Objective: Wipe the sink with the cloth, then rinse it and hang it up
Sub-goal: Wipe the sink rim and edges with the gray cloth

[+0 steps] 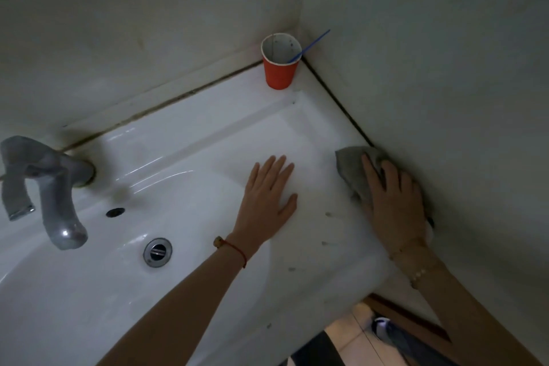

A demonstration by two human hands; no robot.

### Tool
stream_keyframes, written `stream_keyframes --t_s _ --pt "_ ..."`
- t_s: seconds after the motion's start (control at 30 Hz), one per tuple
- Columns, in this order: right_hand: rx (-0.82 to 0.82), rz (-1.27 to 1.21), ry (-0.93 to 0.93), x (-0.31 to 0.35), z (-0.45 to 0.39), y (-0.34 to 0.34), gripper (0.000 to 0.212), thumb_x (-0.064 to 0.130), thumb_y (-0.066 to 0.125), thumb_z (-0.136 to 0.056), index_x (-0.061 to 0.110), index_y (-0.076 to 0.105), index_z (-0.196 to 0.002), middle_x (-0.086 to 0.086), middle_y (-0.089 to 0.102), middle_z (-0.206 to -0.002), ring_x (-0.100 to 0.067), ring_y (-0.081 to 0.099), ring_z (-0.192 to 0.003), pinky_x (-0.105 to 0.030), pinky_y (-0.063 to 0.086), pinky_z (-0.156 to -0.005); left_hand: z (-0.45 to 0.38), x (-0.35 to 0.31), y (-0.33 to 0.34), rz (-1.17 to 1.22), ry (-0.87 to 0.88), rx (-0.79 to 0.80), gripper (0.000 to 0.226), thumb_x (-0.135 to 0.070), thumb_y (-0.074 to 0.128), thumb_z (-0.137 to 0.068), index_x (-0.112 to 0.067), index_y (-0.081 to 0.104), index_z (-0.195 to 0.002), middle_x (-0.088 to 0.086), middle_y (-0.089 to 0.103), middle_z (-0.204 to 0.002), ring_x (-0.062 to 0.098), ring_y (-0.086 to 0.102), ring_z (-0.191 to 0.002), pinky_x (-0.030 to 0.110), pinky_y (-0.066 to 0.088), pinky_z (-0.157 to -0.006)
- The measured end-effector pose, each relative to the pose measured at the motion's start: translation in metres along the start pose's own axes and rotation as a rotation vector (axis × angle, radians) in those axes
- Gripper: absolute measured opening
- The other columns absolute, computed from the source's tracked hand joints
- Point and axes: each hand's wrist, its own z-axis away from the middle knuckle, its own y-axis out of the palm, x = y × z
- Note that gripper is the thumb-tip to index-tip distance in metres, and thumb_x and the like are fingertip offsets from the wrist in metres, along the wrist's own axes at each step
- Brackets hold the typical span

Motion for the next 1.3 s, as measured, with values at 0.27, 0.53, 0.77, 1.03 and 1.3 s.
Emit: stream_keyframes --t_s 0.27,0.53,0.77,1.03,1.3 --pt "0.059 -0.038 -0.072 0.036 -0.087 0.002 0.085 0.037 0.083 -0.063 0.008 0.051 -0.136 -0.021 0.058 -0.119 -0.035 0.057 -0.091 -0.04 0.048 -0.073 0.0 0.0 0.0 -0.019 -0.001 0.012 0.057 -0.041 0.045 -0.099 -0.015 0.039 -0.149 0.006 0.034 -0.158 0.024 0.024 -0.15 0.046 0.016 -0.123" --pt "0.041 -0.061 0.074 -0.02 0.045 -0.023 0.068 0.033 0.065 -0.081 0.009 0.046 -0.141 -0.023 0.054 -0.124 -0.039 0.053 -0.099 -0.048 0.049 -0.08 0.001 -0.002 0.002 -0.018 -0.013 -0.011 0.056 -0.039 0.047 -0.097 -0.015 0.041 -0.148 0.006 0.036 -0.157 0.025 0.026 -0.149 0.046 0.016 -0.123" --pt "0.078 -0.062 0.101 -0.005 0.019 -0.013 0.083 0.028 0.079 -0.07 0.011 0.044 -0.143 -0.02 0.054 -0.125 -0.038 0.053 -0.098 -0.046 0.048 -0.079 0.0 -0.002 -0.001 -0.044 -0.021 0.027 0.057 -0.043 0.041 -0.098 -0.017 0.038 -0.149 0.005 0.034 -0.158 0.024 0.024 -0.149 0.043 0.012 -0.125" --pt "0.044 -0.144 0.128 -0.022 0.056 -0.028 0.065 0.035 0.066 -0.082 0.008 0.049 -0.139 -0.02 0.053 -0.12 -0.037 0.052 -0.095 -0.043 0.047 -0.08 0.001 -0.006 -0.001 -0.037 -0.031 0.001 0.056 -0.041 0.044 -0.097 -0.016 0.041 -0.148 0.007 0.037 -0.156 0.026 0.027 -0.148 0.046 0.016 -0.124" --pt "0.021 -0.255 0.173 -0.016 0.087 -0.032 0.058 0.04 0.045 -0.09 0.012 0.048 -0.14 -0.017 0.051 -0.124 -0.033 0.049 -0.098 -0.042 0.046 -0.081 0.001 -0.007 -0.003 -0.026 -0.029 -0.01 0.056 -0.042 0.046 -0.097 -0.016 0.042 -0.147 0.007 0.039 -0.156 0.025 0.029 -0.147 0.041 0.012 -0.124"
